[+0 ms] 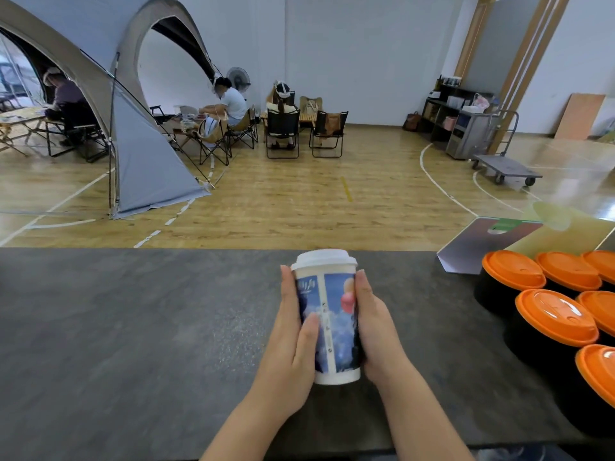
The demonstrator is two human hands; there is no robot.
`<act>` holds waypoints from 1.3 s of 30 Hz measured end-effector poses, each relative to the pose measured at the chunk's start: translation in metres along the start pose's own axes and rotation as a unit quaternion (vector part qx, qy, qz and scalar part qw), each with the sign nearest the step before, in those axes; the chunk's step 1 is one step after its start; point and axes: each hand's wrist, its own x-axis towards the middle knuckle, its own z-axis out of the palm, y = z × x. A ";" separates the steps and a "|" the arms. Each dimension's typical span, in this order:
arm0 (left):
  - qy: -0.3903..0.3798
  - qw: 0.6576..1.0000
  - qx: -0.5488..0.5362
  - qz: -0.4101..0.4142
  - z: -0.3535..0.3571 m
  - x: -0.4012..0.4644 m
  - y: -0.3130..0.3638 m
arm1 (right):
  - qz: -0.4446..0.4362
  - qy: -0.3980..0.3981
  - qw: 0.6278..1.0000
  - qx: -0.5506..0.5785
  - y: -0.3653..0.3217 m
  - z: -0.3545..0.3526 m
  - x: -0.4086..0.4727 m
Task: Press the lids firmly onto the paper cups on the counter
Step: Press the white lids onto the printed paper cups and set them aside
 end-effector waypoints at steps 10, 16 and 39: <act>0.008 1.000 -0.008 -0.015 0.015 -0.010 0.012 | 0.131 0.007 0.970 0.204 0.004 0.002 0.006; 0.014 1.000 -0.010 -0.021 0.021 -0.009 0.017 | 0.129 0.017 0.969 0.209 0.000 0.000 0.005; 0.079 0.961 -0.232 -0.126 0.005 0.008 0.030 | -0.027 0.066 0.993 0.090 0.001 -0.005 -0.014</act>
